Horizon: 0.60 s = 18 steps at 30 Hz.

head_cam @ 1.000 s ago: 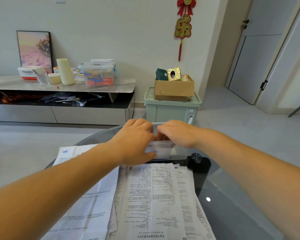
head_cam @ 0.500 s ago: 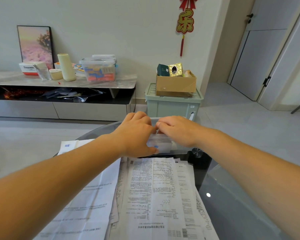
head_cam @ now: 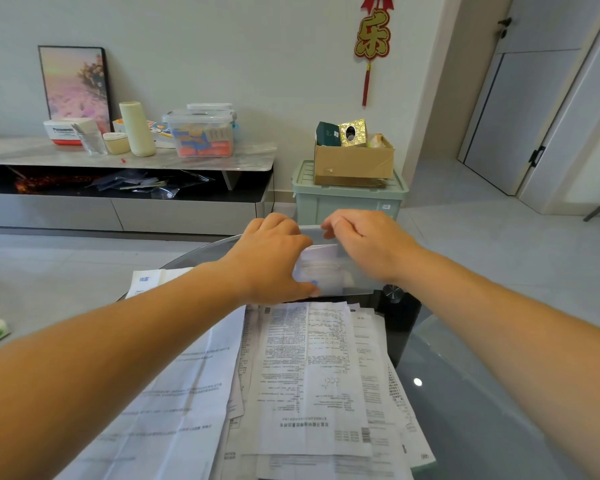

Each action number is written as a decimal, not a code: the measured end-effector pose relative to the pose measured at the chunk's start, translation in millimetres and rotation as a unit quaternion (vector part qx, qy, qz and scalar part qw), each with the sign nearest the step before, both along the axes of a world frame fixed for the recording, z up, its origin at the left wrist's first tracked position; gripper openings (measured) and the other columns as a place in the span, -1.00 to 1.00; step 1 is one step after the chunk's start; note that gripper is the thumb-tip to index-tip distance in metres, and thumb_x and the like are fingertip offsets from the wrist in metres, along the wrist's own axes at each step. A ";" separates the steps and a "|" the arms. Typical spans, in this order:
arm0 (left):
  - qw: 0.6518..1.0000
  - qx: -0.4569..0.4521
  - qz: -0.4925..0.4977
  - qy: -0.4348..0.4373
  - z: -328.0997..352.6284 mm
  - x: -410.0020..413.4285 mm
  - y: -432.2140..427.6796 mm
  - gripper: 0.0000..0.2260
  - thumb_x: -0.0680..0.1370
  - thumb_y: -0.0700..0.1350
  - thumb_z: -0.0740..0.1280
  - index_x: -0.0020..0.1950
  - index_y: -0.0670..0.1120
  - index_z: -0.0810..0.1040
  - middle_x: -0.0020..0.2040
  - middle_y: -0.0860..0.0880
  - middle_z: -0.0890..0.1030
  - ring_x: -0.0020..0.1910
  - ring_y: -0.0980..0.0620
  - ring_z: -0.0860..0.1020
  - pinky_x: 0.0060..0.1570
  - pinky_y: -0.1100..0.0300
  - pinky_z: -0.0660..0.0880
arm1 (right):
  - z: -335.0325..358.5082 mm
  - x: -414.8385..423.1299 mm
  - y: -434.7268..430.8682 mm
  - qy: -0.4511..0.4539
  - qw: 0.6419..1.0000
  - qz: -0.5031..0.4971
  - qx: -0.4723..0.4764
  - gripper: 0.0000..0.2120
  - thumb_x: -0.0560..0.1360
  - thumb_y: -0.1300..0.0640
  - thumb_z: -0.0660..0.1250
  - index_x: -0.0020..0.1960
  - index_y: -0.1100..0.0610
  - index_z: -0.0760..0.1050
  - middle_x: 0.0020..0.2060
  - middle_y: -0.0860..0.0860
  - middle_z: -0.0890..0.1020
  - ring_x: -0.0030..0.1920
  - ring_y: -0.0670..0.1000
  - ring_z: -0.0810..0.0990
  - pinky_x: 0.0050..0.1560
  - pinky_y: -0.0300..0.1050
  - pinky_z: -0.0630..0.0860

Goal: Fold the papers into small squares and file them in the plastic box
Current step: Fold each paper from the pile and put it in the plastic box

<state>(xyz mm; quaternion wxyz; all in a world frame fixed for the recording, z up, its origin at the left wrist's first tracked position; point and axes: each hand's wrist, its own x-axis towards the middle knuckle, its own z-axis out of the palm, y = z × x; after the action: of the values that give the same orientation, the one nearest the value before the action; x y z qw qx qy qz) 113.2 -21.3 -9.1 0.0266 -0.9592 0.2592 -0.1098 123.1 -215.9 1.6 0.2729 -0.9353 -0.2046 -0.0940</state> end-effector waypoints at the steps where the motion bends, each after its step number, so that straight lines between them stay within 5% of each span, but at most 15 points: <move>1: 1.000 -0.004 0.002 0.003 1.5 -3.2 0.3 -0.35 0.47 0.41 0.28 0.44 0.06 0.43 0.35 0.04 0.44 0.40 -0.02 0.27 0.40 0.03 0.20 | 1.8 -3.3 -1.6 0.001 1.000 -0.009 0.018 -0.62 0.67 0.04 0.01 0.09 0.11 0.60 -0.03 0.04 0.67 0.03 0.07 0.59 0.10 0.13 0.53; 9: 0.997 -0.066 0.044 0.008 3.8 -41.9 8.9 -0.42 0.50 0.33 0.33 0.43 0.07 0.41 0.35 0.04 0.44 0.33 0.00 0.36 0.35 0.06 0.30 | 10.5 -45.5 -19.2 -0.011 0.997 -0.059 0.053 -0.67 0.67 0.09 0.07 0.04 0.08 0.61 -0.06 -0.01 0.67 -0.02 -0.02 0.58 0.04 0.00 0.55; 15: 0.986 -0.110 0.103 0.072 -6.5 -48.4 9.0 -0.42 0.51 0.22 0.40 0.43 0.00 0.37 0.35 -0.04 0.42 0.28 -0.05 0.42 0.23 0.03 0.46 | 18.7 -45.2 -9.2 0.083 0.995 -0.047 -0.002 -0.63 0.70 0.07 0.02 0.22 0.12 0.58 0.13 -0.09 0.59 0.14 -0.05 0.49 0.14 -0.12 0.40; 18: 0.996 -0.065 0.053 0.004 -3.3 -38.7 4.9 -0.47 0.56 0.23 0.32 0.44 0.01 0.39 0.36 -0.02 0.43 0.30 -0.05 0.40 0.31 0.03 0.38 | 24.3 -20.0 6.1 0.105 0.993 -0.031 -0.040 -0.63 0.67 0.10 0.04 0.20 0.29 0.54 0.16 0.08 0.63 0.20 0.14 0.54 0.23 0.05 0.46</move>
<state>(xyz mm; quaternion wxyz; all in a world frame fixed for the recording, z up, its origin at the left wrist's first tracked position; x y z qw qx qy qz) 74.5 -16.3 -12.4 -0.0312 -0.9717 0.2003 -0.1212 103.1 -209.8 25.9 0.2521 -0.9560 -0.1496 0.0052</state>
